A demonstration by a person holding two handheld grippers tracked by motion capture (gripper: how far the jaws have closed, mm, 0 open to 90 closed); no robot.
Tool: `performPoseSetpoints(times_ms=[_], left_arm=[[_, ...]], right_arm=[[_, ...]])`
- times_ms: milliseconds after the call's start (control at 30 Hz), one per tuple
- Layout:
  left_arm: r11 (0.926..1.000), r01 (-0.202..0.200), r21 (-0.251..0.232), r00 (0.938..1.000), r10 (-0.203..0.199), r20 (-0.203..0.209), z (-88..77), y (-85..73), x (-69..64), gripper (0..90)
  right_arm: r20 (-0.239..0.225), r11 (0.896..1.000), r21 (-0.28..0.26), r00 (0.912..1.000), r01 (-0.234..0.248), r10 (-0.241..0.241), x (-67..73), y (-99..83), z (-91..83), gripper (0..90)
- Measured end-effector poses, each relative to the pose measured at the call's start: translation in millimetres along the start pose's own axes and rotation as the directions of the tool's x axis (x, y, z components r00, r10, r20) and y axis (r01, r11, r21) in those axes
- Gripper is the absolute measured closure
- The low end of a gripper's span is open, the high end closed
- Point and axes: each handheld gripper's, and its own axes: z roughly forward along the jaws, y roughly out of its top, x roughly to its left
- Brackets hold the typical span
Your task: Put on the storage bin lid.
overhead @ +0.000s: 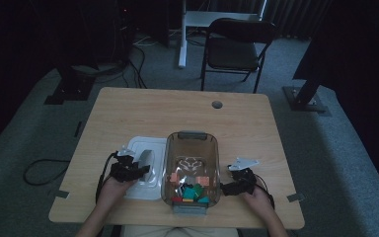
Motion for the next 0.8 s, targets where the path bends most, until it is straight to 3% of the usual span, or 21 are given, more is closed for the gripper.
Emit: performPoseSetpoints(times_ms=[233,533,800], left_arm=[[0.9988,0.03,-0.039,0.9995,-0.029,0.011,-6.2,3.4,8.0,67.7],[0.998,0.032,-0.054,0.9993,-0.033,-0.016,-14.8,6.6,16.9,68.2],[0.995,0.051,-0.086,0.9981,-0.053,-0.031,-32.8,11.4,29.4,68.2]], right_arm=[[-0.032,0.999,-0.038,0.9994,-0.012,0.01,2.5,2.6,-3.5,12.7],[-0.061,0.999,-0.041,0.9981,-0.005,0.002,6.6,3.9,-4.0,13.0],[-0.076,0.999,-0.044,0.997,0.01,-0.013,16.9,7.4,-1.5,13.4]])
